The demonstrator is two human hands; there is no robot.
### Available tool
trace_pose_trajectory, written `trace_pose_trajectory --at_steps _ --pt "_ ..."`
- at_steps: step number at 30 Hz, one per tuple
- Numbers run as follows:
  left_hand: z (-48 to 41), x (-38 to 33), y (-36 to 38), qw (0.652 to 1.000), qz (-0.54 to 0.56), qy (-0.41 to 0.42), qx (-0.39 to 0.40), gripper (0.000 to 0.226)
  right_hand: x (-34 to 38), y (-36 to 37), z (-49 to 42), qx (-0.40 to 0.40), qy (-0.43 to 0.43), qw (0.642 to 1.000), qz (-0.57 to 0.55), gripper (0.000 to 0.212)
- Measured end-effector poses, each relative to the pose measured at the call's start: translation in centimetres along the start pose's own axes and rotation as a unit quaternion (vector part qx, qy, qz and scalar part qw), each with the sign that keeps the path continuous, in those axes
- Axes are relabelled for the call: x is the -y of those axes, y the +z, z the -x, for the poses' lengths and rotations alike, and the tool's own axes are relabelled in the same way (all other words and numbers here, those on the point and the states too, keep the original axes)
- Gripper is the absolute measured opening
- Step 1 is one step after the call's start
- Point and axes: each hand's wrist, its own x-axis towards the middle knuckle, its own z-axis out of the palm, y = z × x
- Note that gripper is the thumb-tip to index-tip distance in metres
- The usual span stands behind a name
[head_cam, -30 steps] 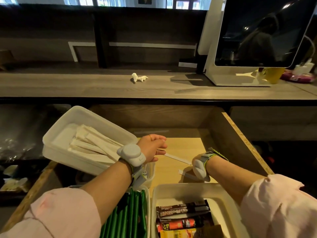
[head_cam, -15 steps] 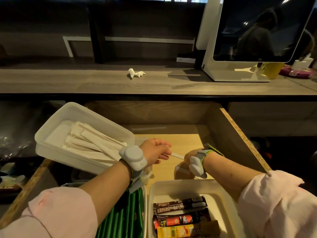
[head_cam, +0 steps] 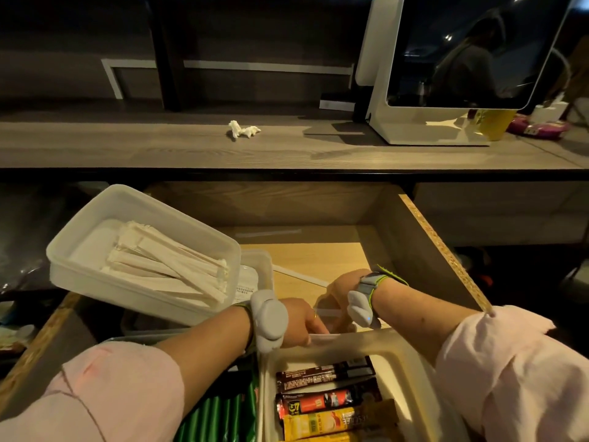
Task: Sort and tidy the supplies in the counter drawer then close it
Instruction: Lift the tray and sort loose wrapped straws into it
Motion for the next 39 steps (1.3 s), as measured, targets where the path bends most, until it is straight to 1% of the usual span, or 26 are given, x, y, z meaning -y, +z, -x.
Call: trace_pose_trajectory --at_steps 1,4,8,10,11,12,13,16,17,19,21,23,25,26,27,28,29,30,31,32,33,35,36,38,39 --pt "0.2 -0.1 -0.1 1.0 -0.007 0.01 0.002 0.041 0.1 0.1 0.0 -0.017 0.01 1.0 -0.022 0.027" --pt "0.0 0.2 0.0 1.0 -0.012 0.015 0.013 0.044 0.0 0.7 -0.3 -0.105 0.028 0.991 -0.077 0.026" --pt "-0.1 0.3 0.1 1.0 0.018 0.006 -0.001 0.046 -0.6 1.0 -1.2 -0.205 0.029 0.961 -0.185 0.043" --pt "-0.2 0.4 0.0 1.0 0.029 0.011 -0.002 0.045 -0.7 1.3 -2.0 -0.196 0.028 0.958 -0.207 0.061" --pt "-0.1 0.4 0.1 0.999 0.036 0.012 -0.004 0.044 -0.7 1.2 -2.3 -0.18 0.03 0.962 -0.203 0.066" --pt "-0.1 0.4 0.1 0.999 0.046 0.008 -0.003 0.043 -0.7 1.0 -2.4 -0.168 0.033 0.965 -0.2 0.065" --pt "-0.2 0.5 0.2 0.998 0.054 0.007 -0.01 0.042 -0.7 0.8 -2.4 -0.157 0.035 0.965 -0.206 0.06" --pt "-0.2 0.7 0.5 0.997 0.074 -0.004 -0.021 0.04 -0.4 -0.2 -2.1 -0.123 0.031 0.965 -0.23 0.034" --pt "-0.2 0.7 0.5 0.996 0.084 -0.005 -0.027 0.039 -0.2 -0.4 -2.1 -0.109 0.032 0.968 -0.222 0.03" --pt "-0.2 0.7 0.6 0.994 0.108 -0.01 -0.036 0.036 0.1 -0.4 -2.2 -0.088 0.043 0.975 -0.201 0.028" --pt "-0.2 0.7 0.6 0.99 0.136 -0.016 -0.045 0.035 0.1 -0.1 -2.8 -0.087 0.055 0.975 -0.195 0.028" --pt "-0.2 0.8 0.4 0.979 0.189 -0.026 -0.064 0.036 -0.2 0.0 -3.2 -0.092 0.067 0.971 -0.21 0.028" --pt "-0.5 0.7 0.2 0.951 0.298 -0.04 -0.078 0.037 -0.8 0.1 -3.3 -0.099 0.076 0.965 -0.233 0.028" --pt "-0.5 0.5 0.0 0.926 0.365 -0.047 -0.081 0.038 -1.0 -0.2 -3.0 -0.109 0.078 0.958 -0.252 0.027" --pt "-0.4 0.3 -0.2 0.895 0.434 -0.053 -0.091 0.039 -1.2 -0.4 -2.7 -0.123 0.074 0.949 -0.279 0.024" --pt "-0.2 0.0 -0.5 0.859 0.497 -0.061 -0.11 0.04 -1.3 -0.8 -2.1 -0.131 0.06 0.931 -0.337 0.017" --pt "-0.1 -0.2 -0.8 0.825 0.545 -0.066 -0.134 0.041 -1.3 -1.2 -1.6 -0.128 0.031 0.9 -0.416 0.011" --pt "0.0 -0.2 -1.2 0.794 0.582 -0.068 -0.163 0.043 -1.3 -1.8 -0.9 -0.114 -0.004 0.862 -0.493 0.013" --pt "-0.1 -0.1 -1.6 0.764 0.613 -0.062 -0.193 0.045 -1.3 -2.4 -0.1 -0.1 -0.038 0.831 -0.546 0.016" --pt "-0.2 0.1 -2.1 0.737 0.636 -0.054 -0.221 0.047 -1.1 -3.1 0.8 -0.088 -0.061 0.814 -0.57 0.017" --pt "-0.4 0.6 -2.6 0.72 0.647 -0.045 -0.246 0.049 -0.8 -3.7 1.5 -0.078 -0.086 0.803 -0.585 0.016" --pt "-0.4 1.4 -3.5 0.706 0.647 -0.026 -0.288 0.043 0.0 -4.5 2.3 -0.059 -0.139 0.787 -0.598 0.016" --pt "-0.3 1.7 -3.9 0.702 0.646 -0.011 -0.3 0.036 0.6 -4.8 2.6 -0.048 -0.158 0.786 -0.596 0.016" --pt "0.2 2.1 -4.5 0.69 0.648 0.023 -0.321 0.026 1.7 -5.3 2.5 -0.034 -0.172 0.796 -0.58 0.017" --pt "0.4 2.1 -4.8 0.683 0.645 0.031 -0.341 0.027 1.9 -5.4 2.4 -0.033 -0.171 0.8 -0.574 0.018"
